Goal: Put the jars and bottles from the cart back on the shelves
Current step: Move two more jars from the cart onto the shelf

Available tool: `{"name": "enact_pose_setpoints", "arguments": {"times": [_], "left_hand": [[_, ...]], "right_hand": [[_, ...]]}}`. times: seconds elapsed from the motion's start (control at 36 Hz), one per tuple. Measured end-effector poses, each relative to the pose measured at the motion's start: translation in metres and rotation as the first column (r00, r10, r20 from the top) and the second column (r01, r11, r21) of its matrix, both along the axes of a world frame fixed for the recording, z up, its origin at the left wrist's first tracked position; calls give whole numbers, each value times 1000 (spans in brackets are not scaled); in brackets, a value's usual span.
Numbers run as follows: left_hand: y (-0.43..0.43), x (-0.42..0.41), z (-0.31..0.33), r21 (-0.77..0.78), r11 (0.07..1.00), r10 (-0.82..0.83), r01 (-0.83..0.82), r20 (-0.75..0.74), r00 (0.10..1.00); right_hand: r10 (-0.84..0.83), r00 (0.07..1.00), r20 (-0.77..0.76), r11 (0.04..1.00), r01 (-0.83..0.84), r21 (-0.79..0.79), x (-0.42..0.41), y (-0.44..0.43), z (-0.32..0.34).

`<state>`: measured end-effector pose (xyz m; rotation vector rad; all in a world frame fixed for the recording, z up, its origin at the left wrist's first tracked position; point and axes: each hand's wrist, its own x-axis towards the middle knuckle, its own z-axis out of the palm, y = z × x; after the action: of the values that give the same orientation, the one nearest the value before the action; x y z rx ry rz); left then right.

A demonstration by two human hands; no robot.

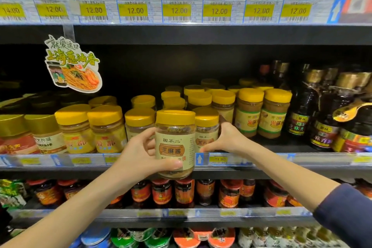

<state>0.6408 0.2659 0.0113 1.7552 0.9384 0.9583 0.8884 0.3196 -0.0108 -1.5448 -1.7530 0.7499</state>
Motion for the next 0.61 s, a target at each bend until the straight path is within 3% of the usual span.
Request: {"name": "enact_pose_setpoints", "arguments": {"times": [0.17,0.33,0.44,0.61], "left_hand": [[2,22,6,20,999,-26,26,28,999],[9,44,15,31,999,-26,24,57,998],[12,66,23,36,999,-42,40,55,998],[13,98,24,20,998,-64,62,85,994]], "right_hand": [[56,998,18,998,-56,-11,1,-8,10],[-135,981,-139,986,147,79,28,-34,65],[5,971,-238,999,7,51,46,-62,106],[106,993,-56,992,-109,-57,47,-78,117]]}}
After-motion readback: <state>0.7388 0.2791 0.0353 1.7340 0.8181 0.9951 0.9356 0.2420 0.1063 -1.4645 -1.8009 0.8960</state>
